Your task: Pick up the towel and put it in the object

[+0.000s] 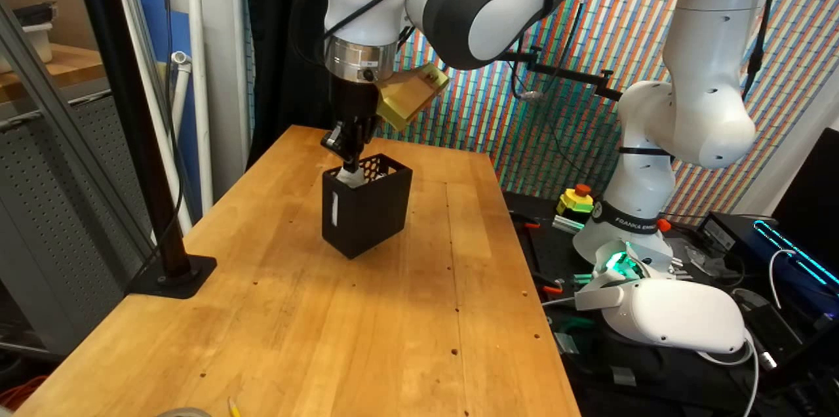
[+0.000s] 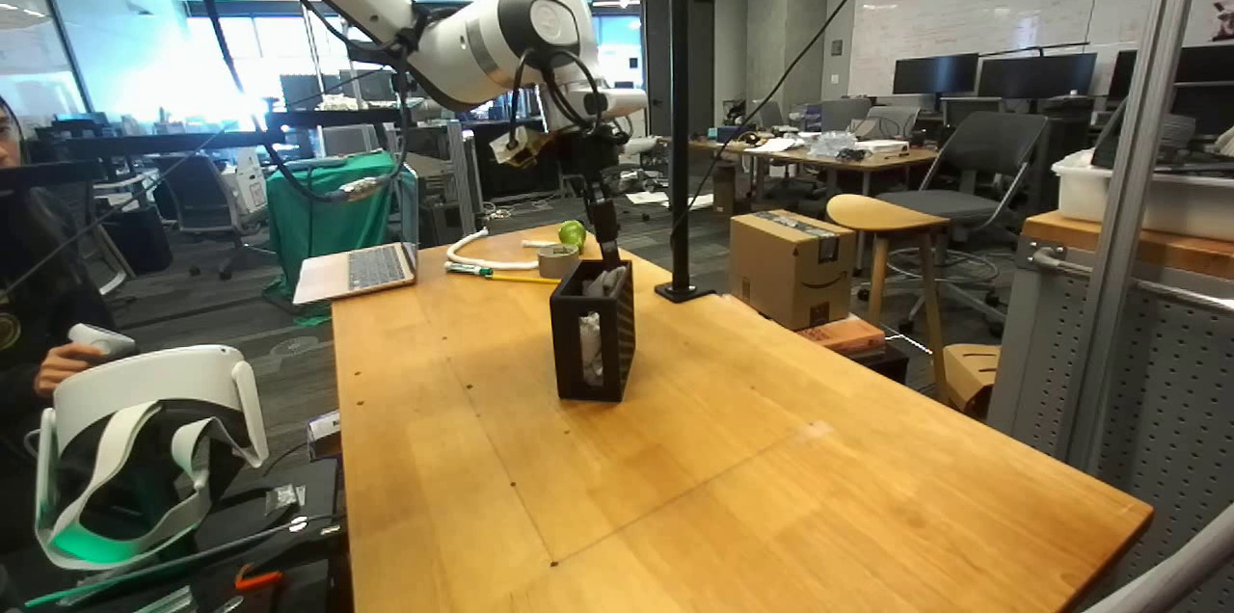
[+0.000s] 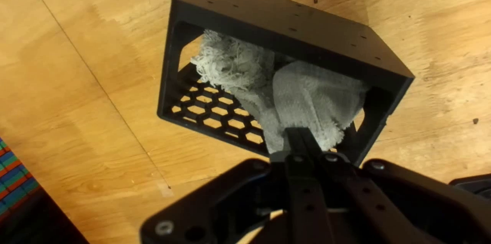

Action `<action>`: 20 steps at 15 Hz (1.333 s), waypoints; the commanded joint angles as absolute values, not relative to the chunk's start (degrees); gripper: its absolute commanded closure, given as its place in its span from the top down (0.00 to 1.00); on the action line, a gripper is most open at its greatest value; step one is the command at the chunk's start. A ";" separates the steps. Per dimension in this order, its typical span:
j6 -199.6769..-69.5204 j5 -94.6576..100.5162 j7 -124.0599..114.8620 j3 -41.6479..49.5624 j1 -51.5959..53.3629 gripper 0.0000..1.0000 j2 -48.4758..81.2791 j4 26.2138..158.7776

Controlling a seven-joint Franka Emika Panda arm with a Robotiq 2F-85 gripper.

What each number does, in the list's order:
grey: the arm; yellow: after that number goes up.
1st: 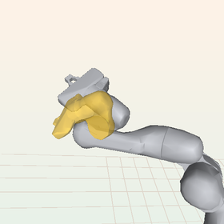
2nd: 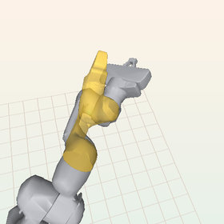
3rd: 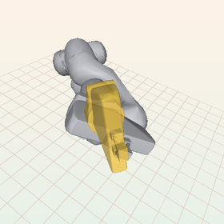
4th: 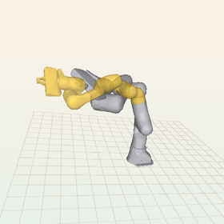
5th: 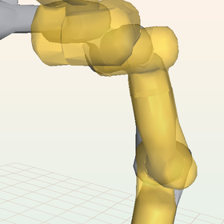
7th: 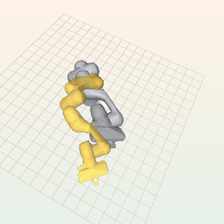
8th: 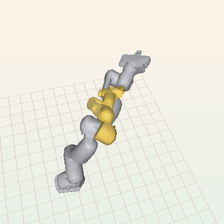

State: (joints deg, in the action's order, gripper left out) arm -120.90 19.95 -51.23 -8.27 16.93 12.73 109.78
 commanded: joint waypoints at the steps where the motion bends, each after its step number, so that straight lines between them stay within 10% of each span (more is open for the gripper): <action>1: -121.34 19.02 -50.79 -8.11 16.70 0.03 13.65 108.98; 20: -126.53 6.32 -42.66 -6.51 12.90 0.03 20.37 111.37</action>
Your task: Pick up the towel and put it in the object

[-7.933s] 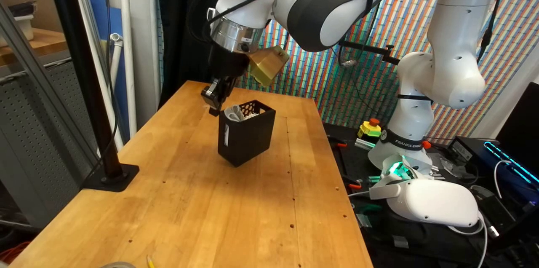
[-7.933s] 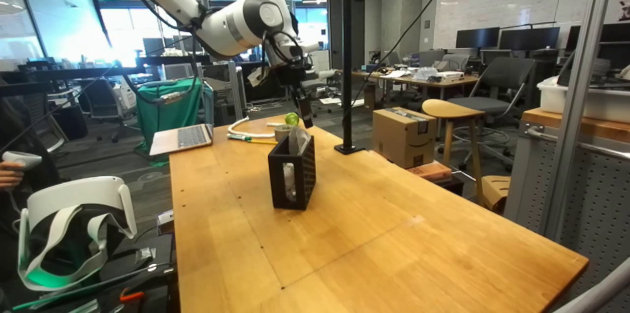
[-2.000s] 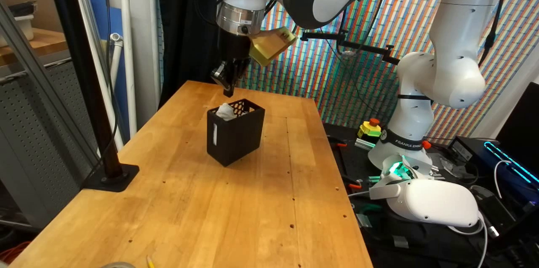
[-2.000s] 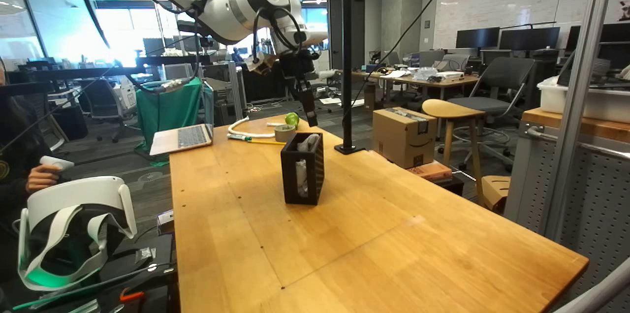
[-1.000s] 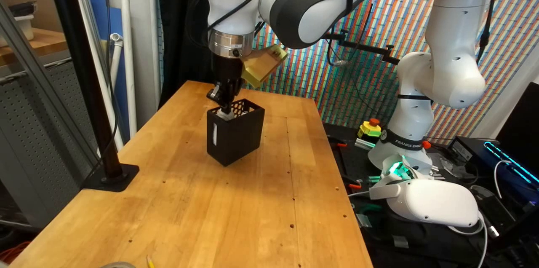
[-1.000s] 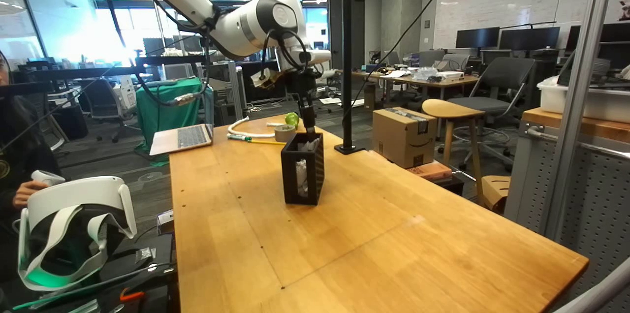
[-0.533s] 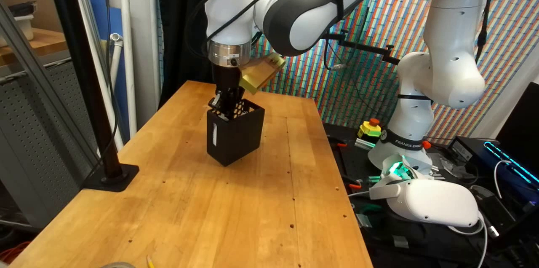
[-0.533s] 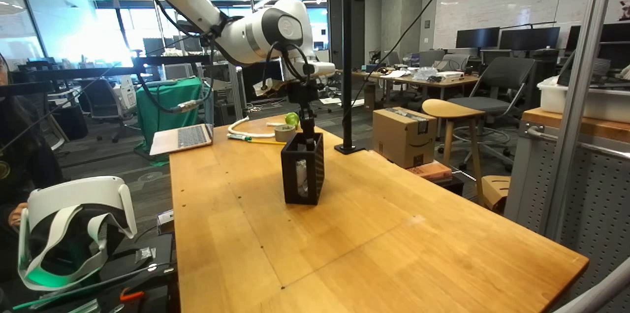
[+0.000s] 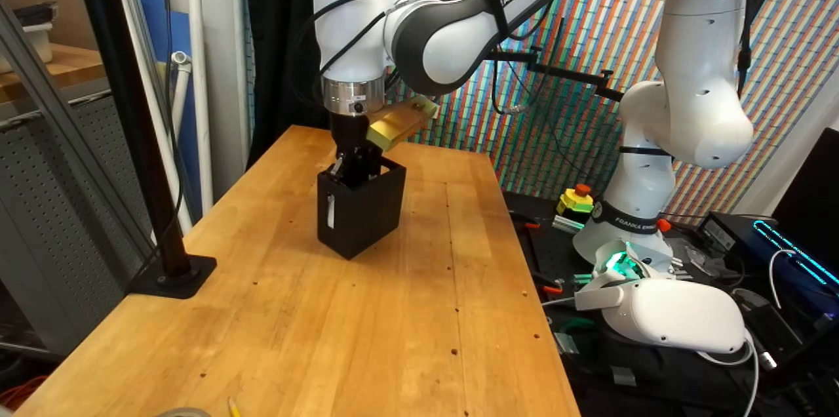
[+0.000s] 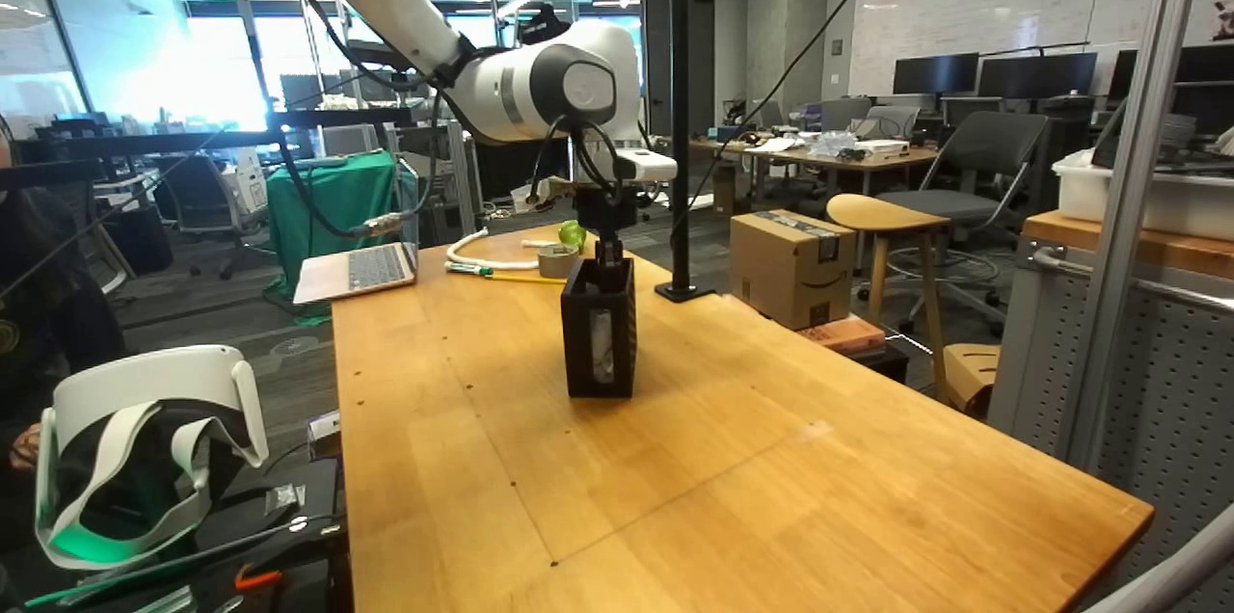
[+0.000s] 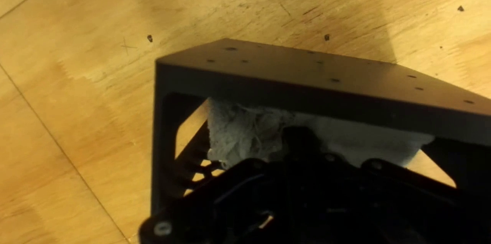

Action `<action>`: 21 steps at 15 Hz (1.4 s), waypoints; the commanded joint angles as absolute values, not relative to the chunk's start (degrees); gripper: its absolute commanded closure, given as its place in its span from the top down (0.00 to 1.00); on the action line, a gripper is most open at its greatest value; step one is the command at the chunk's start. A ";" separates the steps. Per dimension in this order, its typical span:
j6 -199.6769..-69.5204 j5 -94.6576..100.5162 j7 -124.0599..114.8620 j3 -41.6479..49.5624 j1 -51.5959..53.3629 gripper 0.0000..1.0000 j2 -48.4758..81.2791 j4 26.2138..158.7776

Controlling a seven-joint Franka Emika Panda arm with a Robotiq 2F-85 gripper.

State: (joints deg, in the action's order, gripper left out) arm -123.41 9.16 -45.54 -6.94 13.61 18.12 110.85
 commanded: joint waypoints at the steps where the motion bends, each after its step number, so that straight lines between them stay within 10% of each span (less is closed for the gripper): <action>1: -127.28 5.56 -41.97 -6.40 12.68 0.03 20.78 111.40; 21: -136.67 24.94 -48.64 -3.48 20.04 0.02 9.15 120.13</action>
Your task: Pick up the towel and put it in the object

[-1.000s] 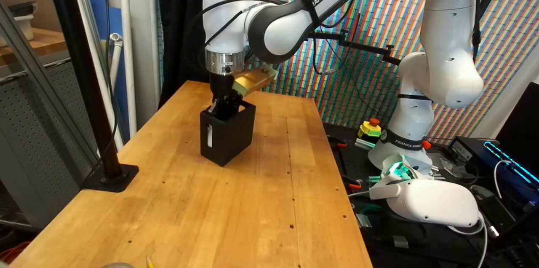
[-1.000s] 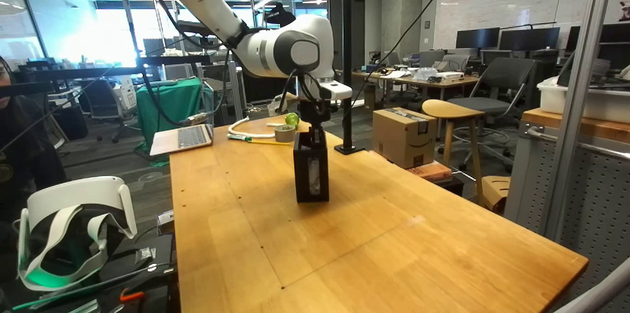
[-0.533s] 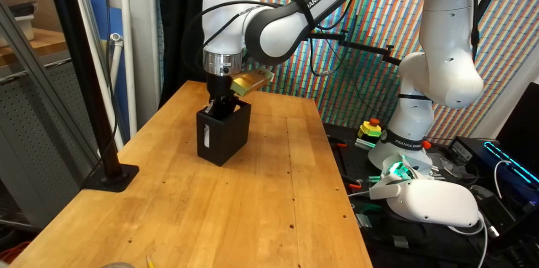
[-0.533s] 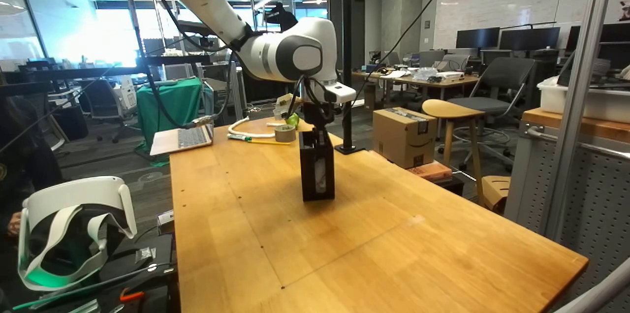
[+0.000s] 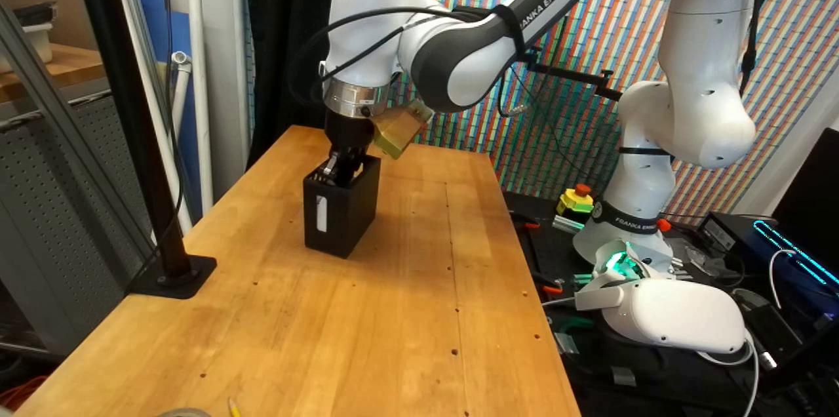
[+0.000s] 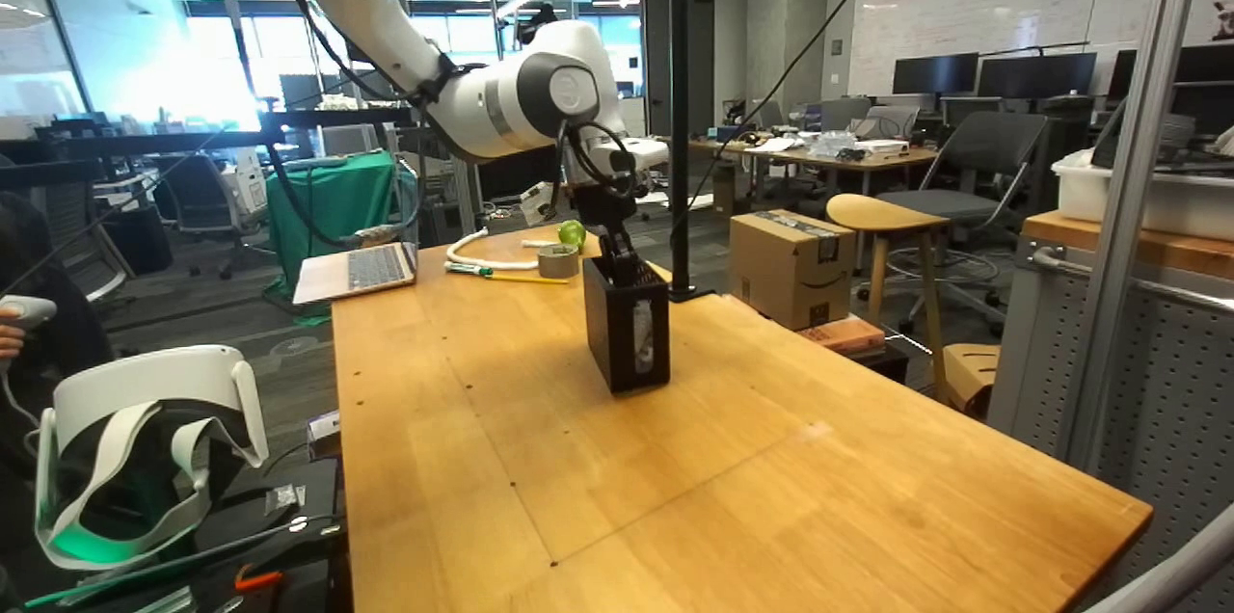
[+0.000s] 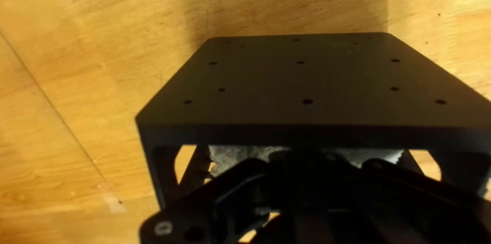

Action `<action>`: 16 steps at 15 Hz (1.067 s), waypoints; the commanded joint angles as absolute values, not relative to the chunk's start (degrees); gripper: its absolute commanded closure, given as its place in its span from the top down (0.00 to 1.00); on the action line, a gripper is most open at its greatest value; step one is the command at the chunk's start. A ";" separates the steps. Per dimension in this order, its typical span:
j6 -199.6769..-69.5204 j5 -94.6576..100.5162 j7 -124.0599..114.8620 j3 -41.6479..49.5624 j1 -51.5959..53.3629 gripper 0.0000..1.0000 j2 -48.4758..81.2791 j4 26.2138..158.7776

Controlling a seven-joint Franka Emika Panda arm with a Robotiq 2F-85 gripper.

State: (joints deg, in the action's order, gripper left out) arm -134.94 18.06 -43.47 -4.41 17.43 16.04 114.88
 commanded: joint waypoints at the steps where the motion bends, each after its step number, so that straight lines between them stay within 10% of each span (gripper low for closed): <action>1: -136.17 27.63 -50.50 -4.07 20.37 0.01 6.99 121.23; 8: -136.35 33.92 -53.74 -10.37 18.46 0.06 -4.52 126.49; 9: -136.64 33.29 -54.02 -11.18 18.14 0.28 -5.72 127.17; 10: -135.03 32.73 -52.92 -11.60 17.45 0.04 -1.92 124.20; 13: -135.09 32.59 -52.96 -12.83 17.06 0.26 -4.45 125.81; 16: -135.21 32.58 -52.96 -12.81 16.83 0.28 -4.62 126.31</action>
